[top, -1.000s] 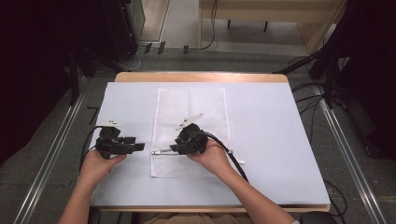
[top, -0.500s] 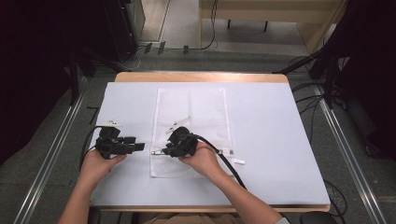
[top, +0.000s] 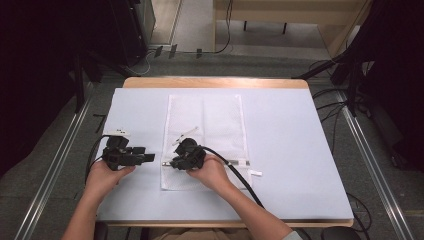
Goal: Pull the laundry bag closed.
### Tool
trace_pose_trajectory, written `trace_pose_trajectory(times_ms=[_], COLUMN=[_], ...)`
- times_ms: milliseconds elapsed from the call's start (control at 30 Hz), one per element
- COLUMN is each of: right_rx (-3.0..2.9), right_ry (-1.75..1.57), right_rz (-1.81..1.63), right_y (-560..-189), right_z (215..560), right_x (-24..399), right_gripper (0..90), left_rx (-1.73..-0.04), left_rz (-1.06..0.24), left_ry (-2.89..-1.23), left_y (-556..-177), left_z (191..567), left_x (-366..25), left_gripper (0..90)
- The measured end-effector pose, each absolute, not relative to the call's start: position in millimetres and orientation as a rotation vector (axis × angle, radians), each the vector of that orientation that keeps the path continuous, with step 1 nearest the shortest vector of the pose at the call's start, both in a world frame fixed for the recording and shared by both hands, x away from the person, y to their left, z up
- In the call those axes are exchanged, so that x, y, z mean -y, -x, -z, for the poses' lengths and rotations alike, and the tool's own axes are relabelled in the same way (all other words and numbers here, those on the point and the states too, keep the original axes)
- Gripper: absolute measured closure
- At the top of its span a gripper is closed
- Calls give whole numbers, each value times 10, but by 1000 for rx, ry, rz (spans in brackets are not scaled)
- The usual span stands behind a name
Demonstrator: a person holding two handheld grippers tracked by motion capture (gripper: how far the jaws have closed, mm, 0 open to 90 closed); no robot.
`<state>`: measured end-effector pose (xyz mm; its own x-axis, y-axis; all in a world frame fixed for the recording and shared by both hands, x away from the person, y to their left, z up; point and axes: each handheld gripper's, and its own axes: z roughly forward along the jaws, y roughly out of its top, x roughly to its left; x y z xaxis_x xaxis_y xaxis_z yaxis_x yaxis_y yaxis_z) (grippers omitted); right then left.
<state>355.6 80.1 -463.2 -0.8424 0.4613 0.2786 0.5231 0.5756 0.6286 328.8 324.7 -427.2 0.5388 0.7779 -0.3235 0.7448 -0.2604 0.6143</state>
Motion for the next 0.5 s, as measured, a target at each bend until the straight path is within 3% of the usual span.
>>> trace_pose_trajectory(times_ms=[500], right_rx=[2670], right_ry=[835], right_rz=[1138], right_y=[-3589], right_z=[4641], right_x=[-928], right_gripper=[811], left_rx=[-1237], left_rz=[-54], left_ry=[-2023], left_y=[-3289], left_z=[4273], left_x=[-3272], left_gripper=[390])
